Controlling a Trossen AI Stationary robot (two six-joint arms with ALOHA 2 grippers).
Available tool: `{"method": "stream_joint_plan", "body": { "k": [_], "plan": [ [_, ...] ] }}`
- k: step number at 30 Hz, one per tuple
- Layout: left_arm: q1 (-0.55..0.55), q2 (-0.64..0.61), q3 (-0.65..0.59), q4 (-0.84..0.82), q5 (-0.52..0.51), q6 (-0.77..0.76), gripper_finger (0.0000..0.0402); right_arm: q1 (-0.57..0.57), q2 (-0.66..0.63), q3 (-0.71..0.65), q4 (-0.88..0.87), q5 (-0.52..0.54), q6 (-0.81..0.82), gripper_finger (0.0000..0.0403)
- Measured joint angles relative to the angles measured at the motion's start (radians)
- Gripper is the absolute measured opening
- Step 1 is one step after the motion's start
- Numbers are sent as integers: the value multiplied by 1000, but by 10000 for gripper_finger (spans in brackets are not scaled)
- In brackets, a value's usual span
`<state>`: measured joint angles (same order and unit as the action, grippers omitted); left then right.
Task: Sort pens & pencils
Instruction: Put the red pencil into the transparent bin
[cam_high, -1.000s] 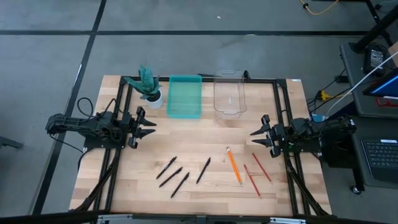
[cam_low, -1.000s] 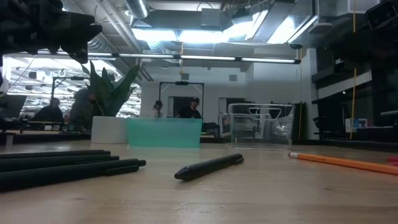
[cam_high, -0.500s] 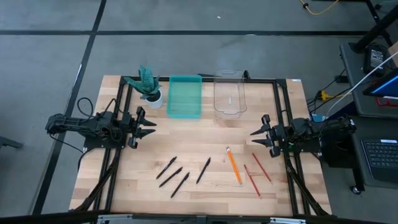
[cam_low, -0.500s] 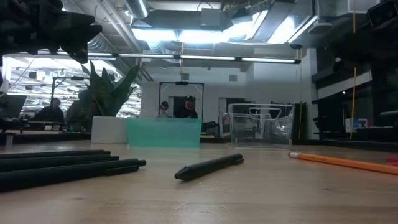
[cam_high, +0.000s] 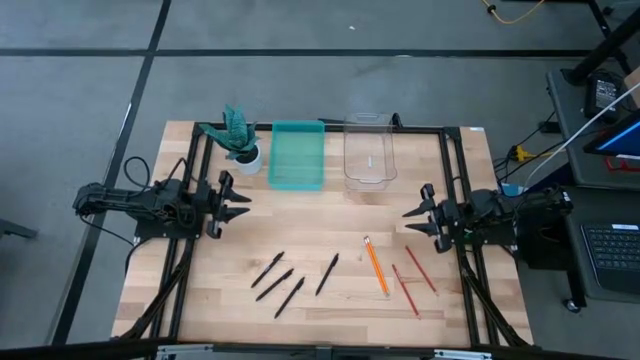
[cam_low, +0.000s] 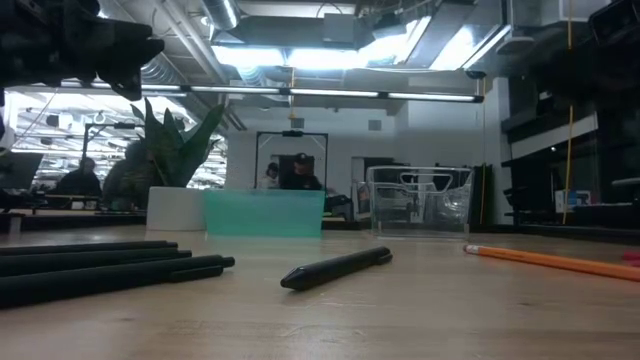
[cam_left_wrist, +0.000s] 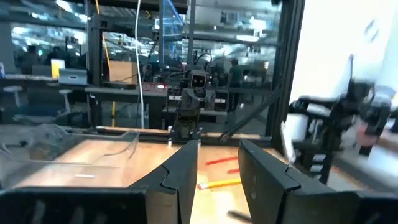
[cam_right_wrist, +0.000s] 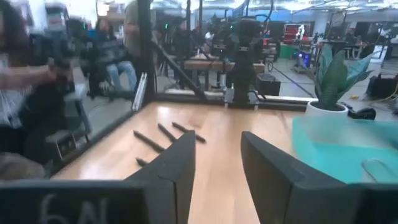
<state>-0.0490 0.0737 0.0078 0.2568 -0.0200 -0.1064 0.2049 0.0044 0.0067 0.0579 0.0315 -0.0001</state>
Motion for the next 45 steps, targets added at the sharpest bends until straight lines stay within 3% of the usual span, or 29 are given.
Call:
{"method": "stream_joint_plan", "body": {
  "k": [3,8,12,15,22,26,37,45],
  "plan": [
    [0,0,0,6,-11,-71,111,0,0,0,6,0,54,130],
    [0,0,0,-18,-21,-68,111,0,0,0,9,0,105,130],
    [1,0,9,8,-169,-20,111,0,0,16,16,25,243,133],
    [1,0,33,4,-251,-15,112,0,2,60,-49,32,232,149],
    [1,27,78,-35,-216,-51,151,0,7,240,-251,169,151,223],
    [1,68,107,-46,-216,-75,184,0,41,342,-325,254,153,237],
    [1,424,359,-157,-225,-75,198,0,335,619,-436,292,104,217],
    [0,672,493,-193,-192,-71,198,0,636,851,-836,291,387,213]
  ]
}}
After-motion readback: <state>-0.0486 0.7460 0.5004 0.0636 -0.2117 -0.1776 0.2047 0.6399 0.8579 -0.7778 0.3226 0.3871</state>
